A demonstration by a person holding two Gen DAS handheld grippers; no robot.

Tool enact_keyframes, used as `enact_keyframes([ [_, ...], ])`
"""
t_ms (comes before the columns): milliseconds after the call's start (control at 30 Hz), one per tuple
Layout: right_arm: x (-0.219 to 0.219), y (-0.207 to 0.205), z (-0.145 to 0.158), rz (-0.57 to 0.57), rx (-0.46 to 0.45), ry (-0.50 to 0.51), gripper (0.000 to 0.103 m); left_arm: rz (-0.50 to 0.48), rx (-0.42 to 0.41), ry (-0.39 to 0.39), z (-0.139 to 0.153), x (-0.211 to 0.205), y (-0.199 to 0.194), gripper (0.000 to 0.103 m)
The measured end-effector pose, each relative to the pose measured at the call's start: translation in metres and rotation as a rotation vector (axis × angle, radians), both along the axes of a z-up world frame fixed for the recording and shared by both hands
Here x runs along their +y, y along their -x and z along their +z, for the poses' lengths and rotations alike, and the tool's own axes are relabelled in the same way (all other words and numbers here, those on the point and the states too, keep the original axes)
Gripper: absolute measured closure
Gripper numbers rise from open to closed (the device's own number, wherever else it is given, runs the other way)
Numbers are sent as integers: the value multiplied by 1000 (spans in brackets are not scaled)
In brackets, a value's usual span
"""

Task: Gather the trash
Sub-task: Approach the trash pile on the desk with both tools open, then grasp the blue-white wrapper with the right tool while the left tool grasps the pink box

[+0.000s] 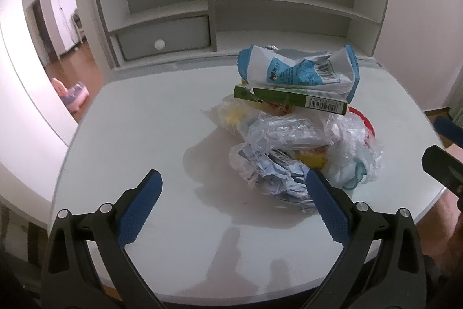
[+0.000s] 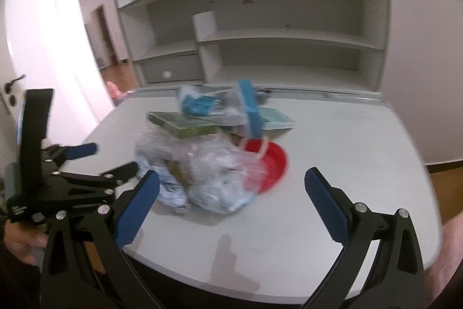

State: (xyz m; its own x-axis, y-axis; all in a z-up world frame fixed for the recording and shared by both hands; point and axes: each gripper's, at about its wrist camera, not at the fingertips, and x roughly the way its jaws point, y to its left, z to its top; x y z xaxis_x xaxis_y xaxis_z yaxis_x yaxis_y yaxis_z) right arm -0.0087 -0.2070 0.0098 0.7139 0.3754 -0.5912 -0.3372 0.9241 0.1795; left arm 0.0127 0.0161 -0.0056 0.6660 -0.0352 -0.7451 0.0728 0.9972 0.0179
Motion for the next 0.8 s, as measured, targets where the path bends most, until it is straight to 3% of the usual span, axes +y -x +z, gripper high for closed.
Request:
enact_keyframes([
  [200, 8, -47, 16, 66, 1, 22, 6, -44, 31, 73, 2, 18, -10, 6],
  [367, 10, -104, 10, 105, 92, 31, 6, -93, 33, 77, 5, 30, -18, 6],
  [533, 19, -150, -4, 162, 172, 47, 10, -111, 76, 154, 9, 43, -42, 6],
  [633, 25, -166, -13, 196, 219, 21, 27, -117, 93, 177, 10, 46, -60, 6],
  [667, 27, -168, -15, 213, 230, 11, 39, -115, 94, 175, 10, 45, -61, 6],
  [700, 30, -168, -17, 220, 239, 8, 58, -113, 94, 171, 10, 45, -64, 6],
  [800, 35, -159, -9, 265, 203, -32, 82, -123, 90, 138, 9, 39, -73, 6],
])
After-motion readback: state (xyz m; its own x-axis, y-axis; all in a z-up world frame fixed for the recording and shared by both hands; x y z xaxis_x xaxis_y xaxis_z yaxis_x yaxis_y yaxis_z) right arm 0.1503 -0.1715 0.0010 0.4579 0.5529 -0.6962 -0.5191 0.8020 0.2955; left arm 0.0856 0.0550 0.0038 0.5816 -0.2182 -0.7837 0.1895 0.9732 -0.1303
